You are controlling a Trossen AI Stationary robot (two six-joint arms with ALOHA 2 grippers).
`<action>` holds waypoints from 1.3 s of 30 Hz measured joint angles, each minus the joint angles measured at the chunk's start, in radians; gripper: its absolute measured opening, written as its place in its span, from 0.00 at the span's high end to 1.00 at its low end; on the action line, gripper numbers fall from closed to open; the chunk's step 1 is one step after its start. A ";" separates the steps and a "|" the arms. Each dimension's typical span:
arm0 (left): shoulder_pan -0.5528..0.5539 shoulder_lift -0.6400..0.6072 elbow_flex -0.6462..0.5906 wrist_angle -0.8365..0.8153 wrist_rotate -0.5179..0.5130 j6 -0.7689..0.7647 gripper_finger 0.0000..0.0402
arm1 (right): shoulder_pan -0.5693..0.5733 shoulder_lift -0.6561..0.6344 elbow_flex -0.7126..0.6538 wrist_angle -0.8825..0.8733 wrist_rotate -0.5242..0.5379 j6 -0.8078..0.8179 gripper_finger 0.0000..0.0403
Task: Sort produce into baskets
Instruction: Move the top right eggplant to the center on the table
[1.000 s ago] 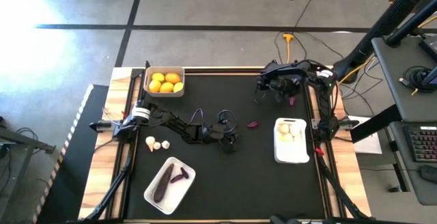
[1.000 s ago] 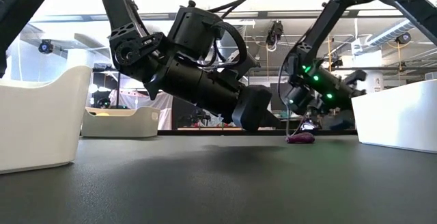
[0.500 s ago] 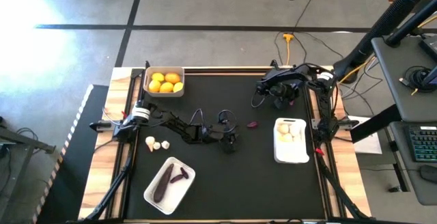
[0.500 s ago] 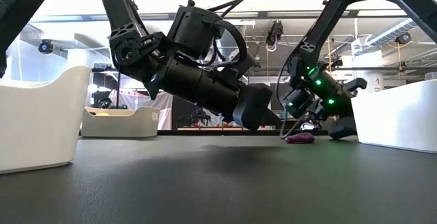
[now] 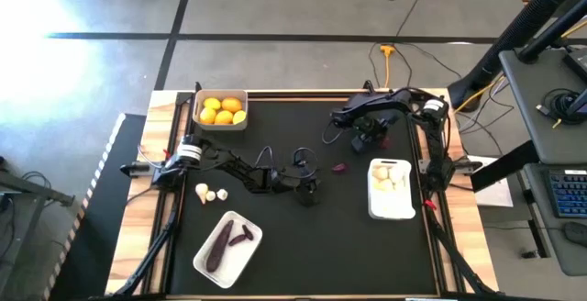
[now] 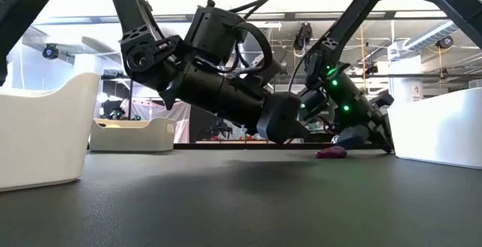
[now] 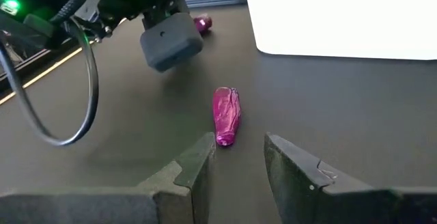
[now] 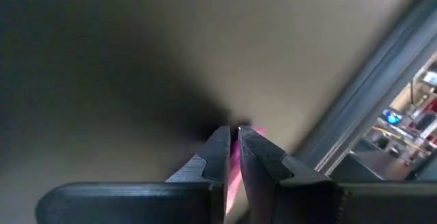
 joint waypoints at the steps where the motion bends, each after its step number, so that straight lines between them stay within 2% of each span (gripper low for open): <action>1: 0.000 0.000 0.000 0.000 0.000 0.000 0.73 | 0.012 0.000 0.008 -0.005 -0.003 0.000 0.93; 7: 0.000 0.000 0.000 0.000 0.000 0.000 0.73 | 0.057 -0.002 0.051 -0.124 0.042 0.014 0.93; 12: -0.001 0.000 0.000 0.000 0.000 0.000 0.73 | 0.057 -0.004 0.019 -0.208 0.067 0.073 0.93; 15: -0.002 0.000 0.000 0.000 0.000 0.000 0.73 | 0.052 -0.004 -0.025 -0.201 0.047 0.090 0.93; 19: -0.004 0.000 0.000 0.000 0.000 0.000 0.73 | 0.057 -0.004 -0.073 -0.119 -0.050 0.073 0.93; 22: -0.003 0.000 0.000 0.000 0.000 0.000 0.73 | 0.082 -0.008 -0.078 -0.069 -0.067 0.063 0.93; 39: -0.003 0.000 0.000 0.002 0.000 0.000 0.73 | 0.211 -0.020 0.107 0.000 -0.130 0.062 0.93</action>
